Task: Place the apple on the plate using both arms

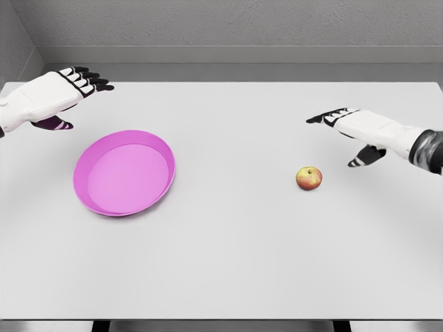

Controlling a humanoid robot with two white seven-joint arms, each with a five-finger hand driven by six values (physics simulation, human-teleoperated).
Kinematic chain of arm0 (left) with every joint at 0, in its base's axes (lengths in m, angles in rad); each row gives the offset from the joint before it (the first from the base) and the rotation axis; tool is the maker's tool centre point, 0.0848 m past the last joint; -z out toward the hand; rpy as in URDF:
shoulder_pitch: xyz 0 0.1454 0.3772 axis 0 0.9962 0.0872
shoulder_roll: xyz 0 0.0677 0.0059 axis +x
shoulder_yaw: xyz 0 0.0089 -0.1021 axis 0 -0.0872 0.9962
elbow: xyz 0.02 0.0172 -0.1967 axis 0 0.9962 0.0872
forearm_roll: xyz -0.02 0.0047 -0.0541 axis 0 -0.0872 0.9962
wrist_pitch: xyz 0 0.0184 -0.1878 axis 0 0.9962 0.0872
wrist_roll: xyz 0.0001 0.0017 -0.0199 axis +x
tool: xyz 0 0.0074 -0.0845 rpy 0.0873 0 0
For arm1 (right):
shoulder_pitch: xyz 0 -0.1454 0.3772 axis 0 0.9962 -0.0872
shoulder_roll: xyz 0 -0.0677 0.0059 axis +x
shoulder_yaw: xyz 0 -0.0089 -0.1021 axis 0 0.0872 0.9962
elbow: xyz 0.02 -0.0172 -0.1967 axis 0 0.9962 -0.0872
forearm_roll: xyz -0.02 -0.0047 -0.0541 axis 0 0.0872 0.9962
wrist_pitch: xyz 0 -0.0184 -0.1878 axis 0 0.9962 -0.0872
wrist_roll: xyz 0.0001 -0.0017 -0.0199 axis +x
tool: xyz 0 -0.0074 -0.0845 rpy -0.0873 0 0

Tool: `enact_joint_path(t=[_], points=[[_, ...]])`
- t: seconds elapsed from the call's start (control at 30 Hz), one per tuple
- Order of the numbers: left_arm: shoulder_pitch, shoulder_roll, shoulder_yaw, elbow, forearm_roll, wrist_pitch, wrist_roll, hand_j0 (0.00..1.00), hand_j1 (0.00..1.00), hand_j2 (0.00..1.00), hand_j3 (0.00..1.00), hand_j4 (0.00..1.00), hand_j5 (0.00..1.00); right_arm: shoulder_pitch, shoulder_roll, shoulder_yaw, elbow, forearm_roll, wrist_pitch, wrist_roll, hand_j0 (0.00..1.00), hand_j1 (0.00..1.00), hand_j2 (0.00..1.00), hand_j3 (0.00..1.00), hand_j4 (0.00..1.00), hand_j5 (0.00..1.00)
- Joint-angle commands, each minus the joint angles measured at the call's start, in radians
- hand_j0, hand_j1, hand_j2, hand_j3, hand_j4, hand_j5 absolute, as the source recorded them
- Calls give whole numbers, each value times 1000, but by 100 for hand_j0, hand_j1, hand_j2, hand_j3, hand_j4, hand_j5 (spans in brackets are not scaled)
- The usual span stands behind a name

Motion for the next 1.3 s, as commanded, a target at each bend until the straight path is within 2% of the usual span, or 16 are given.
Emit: enact_joint_path(t=[0.0,0.1,0.2,0.27,0.3,0.47,0.8,0.9,1.0,1.07,1.27], points=[[0,1,1,0,8,0,1,100,100,100,100,100,100,0,37,51,52,-3,14,37,100,100,100,100,100,100],[0,0,1,-2,8,0,1,100,100,100,100,100,100,-23,51,51,41,-3,35,89,100,100,100,100,100,100],[0,0,0,-2,8,0,1,100,100,100,100,100,100,-26,52,51,35,-1,31,92,100,100,100,100,100,100],[0,0,0,-2,6,0,1,100,100,100,100,100,100,-26,52,54,5,-3,25,107,100,100,100,100,100,100],[0,0,0,-2,6,0,1,100,100,100,100,100,100,-26,52,54,-8,-3,23,147,100,100,100,100,100,100],[2,1,0,-2,6,0,1,100,100,100,100,100,100,-25,51,75,-38,-3,-40,173,100,100,100,100,100,100],[0,1,0,0,5,0,0,100,100,100,100,100,100,-25,48,89,-32,-3,-35,175,100,100,100,100,100,100],[0,1,-2,4,5,0,0,100,100,100,100,100,100,-25,48,89,-32,-3,-35,175,90,90,90,90,90,90],[0,0,0,4,5,0,0,100,100,100,100,100,100,-25,49,103,-29,-3,-32,175,89,89,89,89,89,89],[0,0,-2,6,5,0,0,100,100,100,100,100,100,-25,48,104,-28,-3,-32,176,82,82,82,82,82,82],[-2,0,0,6,3,0,0,100,100,100,100,100,100,-23,48,120,-9,-3,-32,176,80,80,80,80,80,80]])
